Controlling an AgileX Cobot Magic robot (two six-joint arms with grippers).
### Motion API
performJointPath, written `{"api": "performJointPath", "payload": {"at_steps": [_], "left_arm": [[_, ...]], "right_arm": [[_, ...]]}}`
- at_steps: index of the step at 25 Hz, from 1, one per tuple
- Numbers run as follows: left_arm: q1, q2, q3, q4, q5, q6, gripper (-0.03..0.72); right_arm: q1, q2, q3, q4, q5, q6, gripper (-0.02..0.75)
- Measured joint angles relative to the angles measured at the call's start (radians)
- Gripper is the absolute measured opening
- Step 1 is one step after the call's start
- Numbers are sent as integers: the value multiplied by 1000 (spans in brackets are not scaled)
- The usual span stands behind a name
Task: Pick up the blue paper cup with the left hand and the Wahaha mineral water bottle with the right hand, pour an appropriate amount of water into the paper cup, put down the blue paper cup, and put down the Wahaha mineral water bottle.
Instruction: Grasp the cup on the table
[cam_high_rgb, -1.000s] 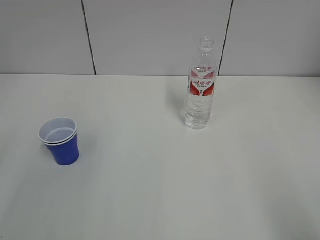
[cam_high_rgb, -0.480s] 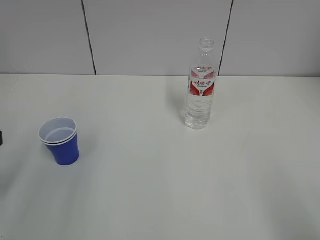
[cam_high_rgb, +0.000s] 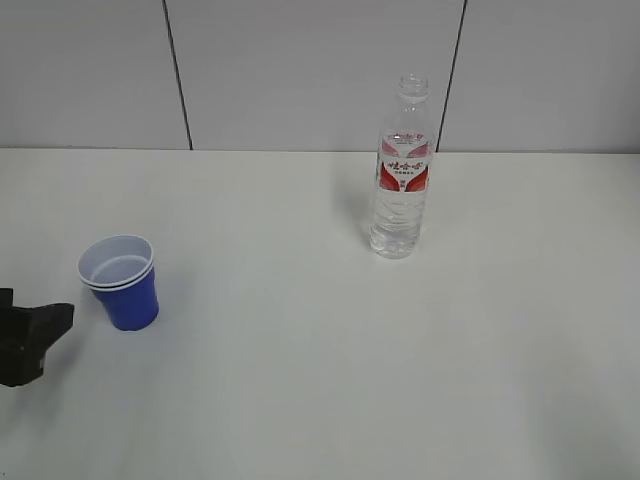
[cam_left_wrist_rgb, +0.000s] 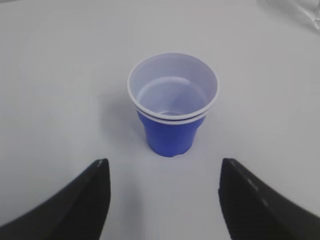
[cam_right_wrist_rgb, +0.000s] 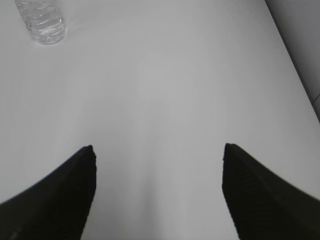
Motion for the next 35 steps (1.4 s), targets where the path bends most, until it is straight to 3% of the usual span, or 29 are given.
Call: {"api": "performJointPath", "payload": {"at_steps": [6, 11, 20, 35], "left_arm": [[0, 189, -6, 19, -131, 0, 525], [0, 347, -10, 61, -359, 0, 593], [0, 565, -18, 27, -660, -65, 671], [0, 733, -91, 8, -703, -78, 674]], "right_arm": [[0, 0, 0, 0, 0, 0, 587], [0, 0, 0, 0, 0, 0, 587], [0, 0, 0, 0, 0, 0, 587], [0, 0, 0, 0, 0, 0, 587]]}}
